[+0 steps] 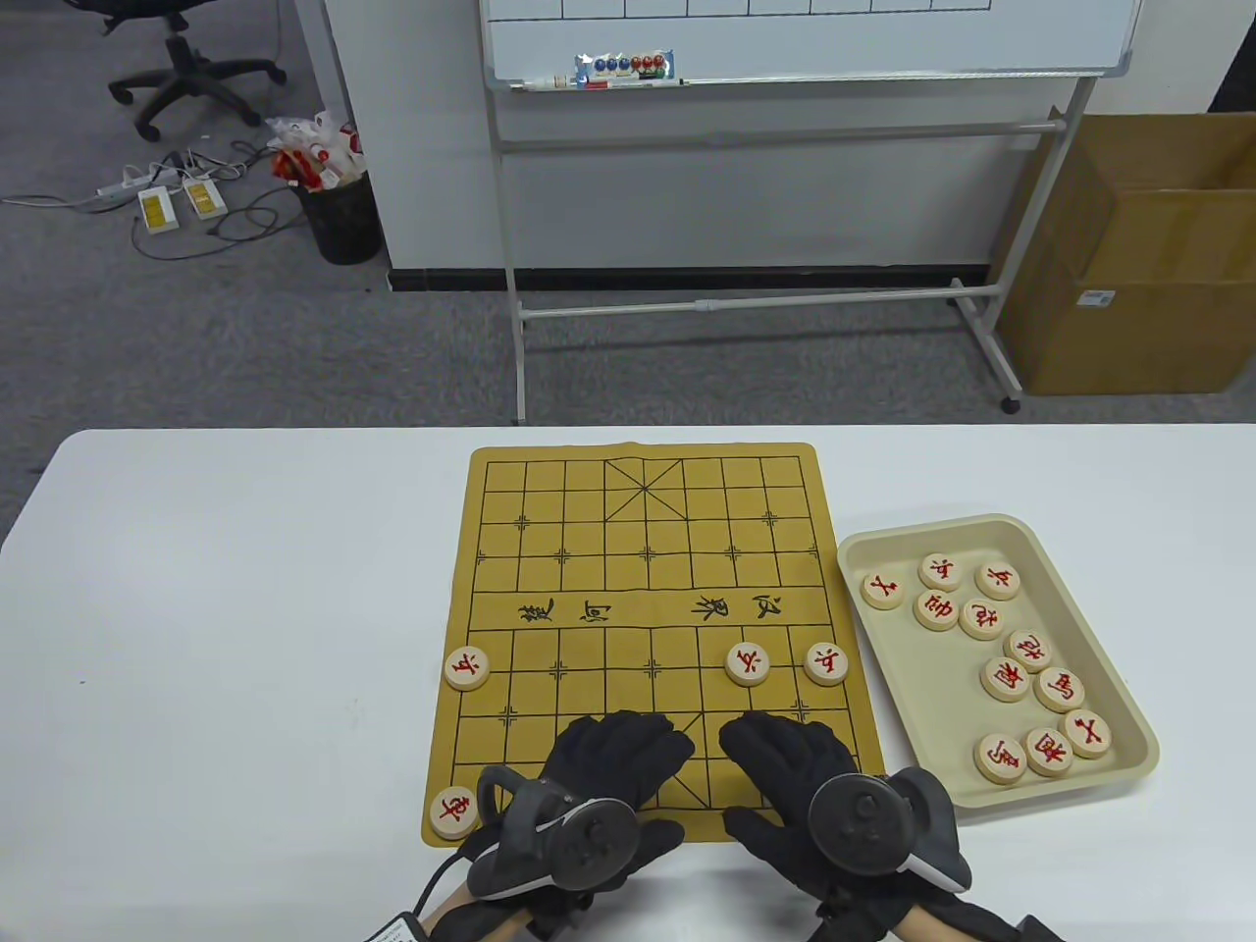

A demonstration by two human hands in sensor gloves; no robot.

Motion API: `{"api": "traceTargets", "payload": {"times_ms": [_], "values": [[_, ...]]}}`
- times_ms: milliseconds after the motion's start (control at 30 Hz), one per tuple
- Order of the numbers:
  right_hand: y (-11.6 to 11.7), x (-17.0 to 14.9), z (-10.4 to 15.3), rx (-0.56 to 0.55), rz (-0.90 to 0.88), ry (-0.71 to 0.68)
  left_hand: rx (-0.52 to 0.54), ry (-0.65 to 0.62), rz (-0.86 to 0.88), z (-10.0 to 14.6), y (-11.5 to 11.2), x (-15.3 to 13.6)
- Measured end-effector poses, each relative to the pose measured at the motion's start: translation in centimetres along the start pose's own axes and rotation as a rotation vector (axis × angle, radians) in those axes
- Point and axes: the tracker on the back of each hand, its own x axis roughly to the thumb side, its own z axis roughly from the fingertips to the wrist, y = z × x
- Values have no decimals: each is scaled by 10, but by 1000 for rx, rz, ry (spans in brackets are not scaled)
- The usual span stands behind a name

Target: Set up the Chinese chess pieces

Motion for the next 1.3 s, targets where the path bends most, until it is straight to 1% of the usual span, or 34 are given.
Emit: {"api": "traceTargets", "payload": {"times_ms": [100, 233, 367, 433, 500, 533, 633, 700, 800, 867, 933, 1000, 1167, 1233, 1300], "values": [[-18, -7, -4, -61, 22, 26, 15, -4, -18, 1, 1, 1], [-56, -29, -14, -149, 87, 123, 42, -8, -26, 3, 5, 1], [-96, -72, -30, -157, 218, 331, 47, -7, -23, 4, 7, 1], [-110, -98, -37, -118, 309, 467, 47, -11, -35, 5, 7, 1], [-119, -124, -42, -81, 374, 582, 47, -13, -44, 5, 7, 2], [-120, -134, -44, -61, 396, 627, 46, -14, -45, 5, 7, 2], [-117, -172, -48, 67, 439, 774, 42, -17, -49, 5, 7, 3], [-107, -196, -50, 196, 418, 865, 35, -20, -55, 5, 6, 3], [-92, -216, -52, 275, 410, 932, 30, -22, -62, 5, 5, 4], [-83, -221, -55, 302, 421, 940, 27, -22, -63, 5, 5, 4], [-77, -224, -58, 312, 466, 947, 23, -19, -64, 4, 5, 4], [-72, -226, -61, 353, 512, 962, 20, -16, -67, 4, 4, 3], [-57, -226, -68, 415, 599, 945, 17, -11, -75, 3, 5, 2], [-54, -224, -69, 411, 642, 931, 16, -12, -81, 3, 5, 2], [-54, -222, -70, 407, 641, 916, 16, -14, -81, 3, 5, 2]]}}
